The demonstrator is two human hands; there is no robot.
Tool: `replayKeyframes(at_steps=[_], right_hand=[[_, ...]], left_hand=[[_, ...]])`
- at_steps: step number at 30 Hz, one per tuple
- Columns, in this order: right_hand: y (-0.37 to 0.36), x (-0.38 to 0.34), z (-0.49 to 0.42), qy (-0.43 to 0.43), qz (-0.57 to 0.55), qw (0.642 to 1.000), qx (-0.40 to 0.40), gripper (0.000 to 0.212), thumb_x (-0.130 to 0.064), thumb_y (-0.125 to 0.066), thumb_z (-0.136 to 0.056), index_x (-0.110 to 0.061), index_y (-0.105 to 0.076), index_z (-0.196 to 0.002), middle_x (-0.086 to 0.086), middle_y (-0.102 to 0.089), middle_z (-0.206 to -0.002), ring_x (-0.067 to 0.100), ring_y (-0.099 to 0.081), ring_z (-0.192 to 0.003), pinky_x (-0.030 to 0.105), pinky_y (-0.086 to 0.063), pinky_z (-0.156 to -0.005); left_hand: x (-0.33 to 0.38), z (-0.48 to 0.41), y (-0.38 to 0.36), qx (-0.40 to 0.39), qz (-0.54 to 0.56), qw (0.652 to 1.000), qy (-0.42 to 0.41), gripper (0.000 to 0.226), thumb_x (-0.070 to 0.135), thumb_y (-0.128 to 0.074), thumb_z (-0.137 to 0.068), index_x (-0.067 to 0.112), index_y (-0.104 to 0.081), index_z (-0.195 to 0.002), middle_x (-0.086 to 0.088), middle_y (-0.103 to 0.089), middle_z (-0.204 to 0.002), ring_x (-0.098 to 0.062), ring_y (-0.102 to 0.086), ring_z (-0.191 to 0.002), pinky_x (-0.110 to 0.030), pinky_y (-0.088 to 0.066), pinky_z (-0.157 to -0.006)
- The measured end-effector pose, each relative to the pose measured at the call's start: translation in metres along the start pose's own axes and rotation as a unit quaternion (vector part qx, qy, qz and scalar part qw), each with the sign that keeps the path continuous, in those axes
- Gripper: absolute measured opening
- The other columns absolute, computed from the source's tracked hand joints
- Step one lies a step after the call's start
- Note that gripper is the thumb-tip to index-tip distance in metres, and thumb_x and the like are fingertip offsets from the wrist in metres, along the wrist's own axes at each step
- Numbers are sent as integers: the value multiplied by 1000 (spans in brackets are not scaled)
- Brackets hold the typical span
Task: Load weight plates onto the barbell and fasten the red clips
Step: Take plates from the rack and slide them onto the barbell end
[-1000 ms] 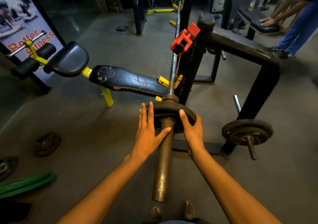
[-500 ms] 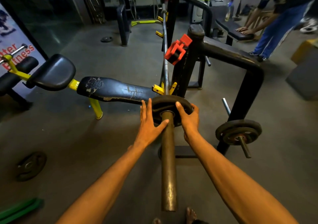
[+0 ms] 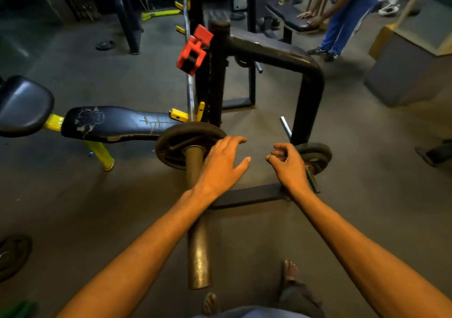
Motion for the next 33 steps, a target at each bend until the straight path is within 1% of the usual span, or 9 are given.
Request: replayKeyframes(at_steps=[6, 9, 12, 14, 20, 24, 28, 30, 33], right_hand=[[95, 73, -51, -29, 42, 999, -3, 30, -17, -71, -90, -14, -63, -119, 0, -69, -102, 9, -67, -91, 39, -58, -94], [140, 117, -84, -48, 84, 995, -27, 24, -17, -71, -90, -12, -63, -112, 2, -71, -101, 7, -66, -85, 27, -59, -84], [176, 157, -117, -60, 133, 987, -63, 26, -21, -73, -87, -11, -65, -110, 7, -73, -105, 22, -69, -95, 37, -58, -86], [193, 175, -134, -62, 176, 978, -94, 32, -25, -73, -87, -11, -64, -115, 10, -71, -113, 27, -67, -104, 39, -53, -87], [199, 228, -187, -48, 245, 945, -213, 38, -21, -56, -95, -13, -57, -132, 12, -60, -137, 30, -57, -126, 41, -47, -100], [184, 262, -220, -17, 263, 934, -242, 42, -14, -48, -101, -13, -49, -143, 13, -51, -147, 29, -51, -134, 40, -43, -106], [166, 299, -260, 11, 302, 920, -249, 58, -9, -50, -96, -14, -36, -152, 14, -40, -158, 32, -44, -142, 52, -42, -114], [159, 311, -281, 24, 317, 915, -249, 63, -7, -52, -94, -13, -34, -154, 14, -38, -158, 33, -43, -141, 53, -43, -112], [149, 322, -306, 47, 335, 907, -252, 62, -7, -55, -93, -15, -35, -152, 11, -42, -152, 31, -48, -134, 51, -50, -105]], left_hand=[[41, -64, -126, -151, -23, 988, -8, 48, 40, -65, -91, 16, -56, -131, -6, -61, -133, -23, -55, -126, -41, -44, -105], [59, -100, -197, -216, -21, 976, 20, 48, 38, -67, -91, 13, -57, -131, -11, -62, -131, -27, -57, -123, -40, -45, -103], [64, -124, -262, -272, -9, 960, 72, 49, 34, -68, -91, 9, -56, -131, -16, -61, -131, -31, -57, -122, -39, -46, -102], [64, -132, -295, -293, -6, 950, 103, 50, 35, -69, -90, 11, -55, -132, -16, -60, -132, -31, -57, -123, -38, -46, -103], [40, -134, -374, -307, 6, 933, 186, 62, 39, -66, -92, 13, -47, -144, -11, -51, -146, -26, -49, -135, -40, -41, -112], [9, -143, -423, -311, 1, 923, 228, 73, 30, -66, -92, 13, -33, -154, -11, -35, -159, -27, -40, -144, -42, -36, -117], [-18, -161, -462, -312, -6, 916, 252, 84, 27, -67, -90, 14, -20, -159, -12, -23, -164, -29, -33, -148, -44, -34, -119], [-27, -171, -478, -303, 1, 916, 263, 82, 27, -67, -90, 13, -22, -158, -13, -25, -161, -32, -38, -144, -46, -37, -117], [-32, -182, -487, -261, -31, 931, 255, 64, 28, -67, -90, 13, -39, -146, -12, -34, -148, -35, -54, -126, -51, -48, -104]])
Point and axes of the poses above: each hand's wrist, its own z-axis away from the middle knuckle, its own y-axis out of the back of the hand, x = y × z, the point moved 7 cm from there along -z, towards the middle knuckle
